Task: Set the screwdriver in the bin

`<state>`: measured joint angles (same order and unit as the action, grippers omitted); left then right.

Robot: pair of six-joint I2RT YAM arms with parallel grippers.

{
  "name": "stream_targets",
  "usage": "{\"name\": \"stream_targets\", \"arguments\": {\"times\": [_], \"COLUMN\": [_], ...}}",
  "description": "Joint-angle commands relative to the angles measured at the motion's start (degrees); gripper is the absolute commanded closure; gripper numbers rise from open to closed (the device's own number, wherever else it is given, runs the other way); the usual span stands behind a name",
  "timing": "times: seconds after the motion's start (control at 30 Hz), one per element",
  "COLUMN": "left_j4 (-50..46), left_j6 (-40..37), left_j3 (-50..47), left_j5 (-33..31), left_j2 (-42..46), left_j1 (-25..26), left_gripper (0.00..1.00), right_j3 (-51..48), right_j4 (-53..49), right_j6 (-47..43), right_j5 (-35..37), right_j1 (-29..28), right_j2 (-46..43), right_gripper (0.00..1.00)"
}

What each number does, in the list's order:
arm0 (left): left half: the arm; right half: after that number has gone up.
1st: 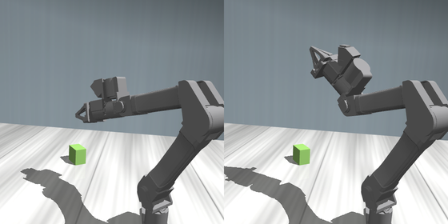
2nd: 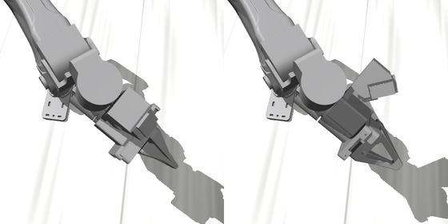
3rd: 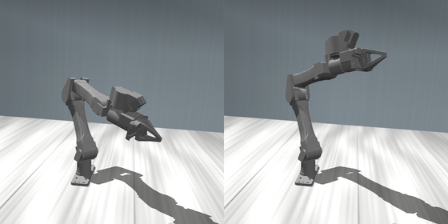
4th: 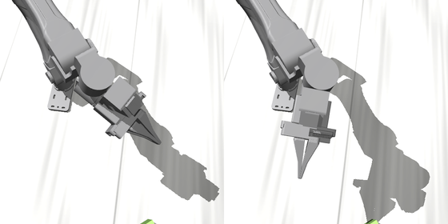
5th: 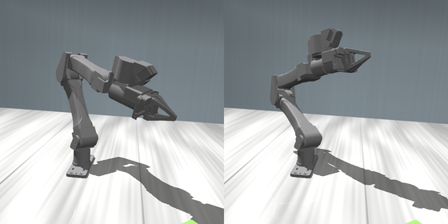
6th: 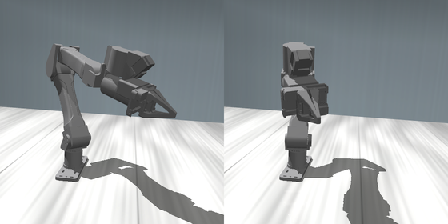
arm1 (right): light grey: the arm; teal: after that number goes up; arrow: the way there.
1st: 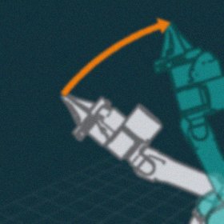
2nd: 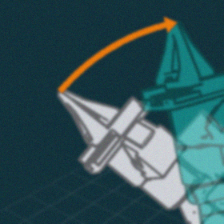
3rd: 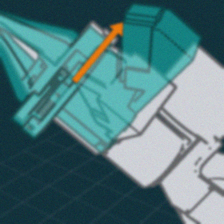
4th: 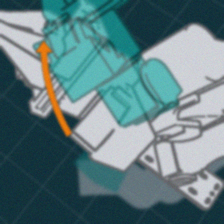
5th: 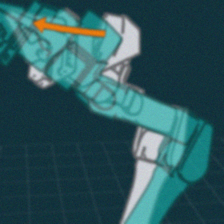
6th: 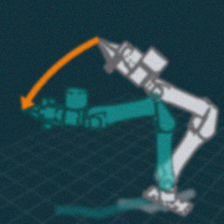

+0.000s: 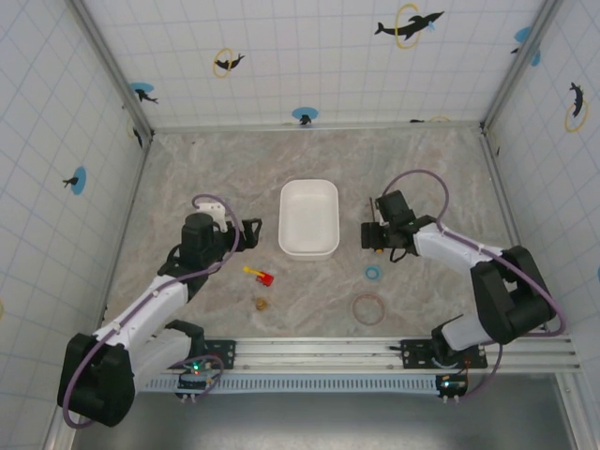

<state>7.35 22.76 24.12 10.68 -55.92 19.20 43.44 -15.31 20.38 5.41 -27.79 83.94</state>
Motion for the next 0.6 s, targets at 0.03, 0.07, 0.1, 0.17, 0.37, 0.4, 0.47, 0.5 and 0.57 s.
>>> {"name": "stream_targets", "arguments": {"times": [0.03,0.07,0.1,0.17,0.37,0.4,0.47,0.5,0.57], "left_j4": [-2.23,-2.5,-2.77,-2.96,-3.46,-3.65,-3.92,-4.01,-4.23], "left_j6": [0.51,0.44,0.35,0.32,0.39,0.36,0.28,0.26,0.18], "left_j3": [1.49,1.67,1.79,1.9,2.29,2.47,2.82,2.89,3.17], "left_j5": [-0.49,-0.59,-0.7,-0.9,-0.84,-0.81,-0.5,-0.44,-0.45], "left_j2": [-0.02,-0.15,-0.36,-0.49,-0.85,-1.11,-1.32,-1.47,-1.62], "left_j1": [0.45,0.41,0.2,0.36,0.42,0.4,0.41,0.5,0.49], "left_gripper": [0.03,0.03,0.03,0.03,0.03,0.02,0.02,0.02,0.02], "right_j3": [2.6,2.64,2.7,2.69,3.05,3.05,3.05,3.01,3.14], "right_j4": [-1.29,-1.44,-1.47,-1.35,-1.22,-1.17,-0.95,-0.92,-0.94], "right_j6": [0.73,0.73,0.79,0.88,0.79,0.75,0.85,0.89,0.97], "right_j5": [1.81,1.96,2.21,2.32,2.57,2.54,2.59,2.5,2.33], "right_j1": [-0.42,-0.42,-0.42,-0.44,-0.51,-0.51,-0.51,-0.51,-0.51], "right_j2": [2.3,2.58,2.79,3.2,3.94,4.11,4.38,4.54,4.9], "right_gripper": [0.13,0.14,0.14,0.15,0.17,0.18,0.2,0.22,0.25]}}
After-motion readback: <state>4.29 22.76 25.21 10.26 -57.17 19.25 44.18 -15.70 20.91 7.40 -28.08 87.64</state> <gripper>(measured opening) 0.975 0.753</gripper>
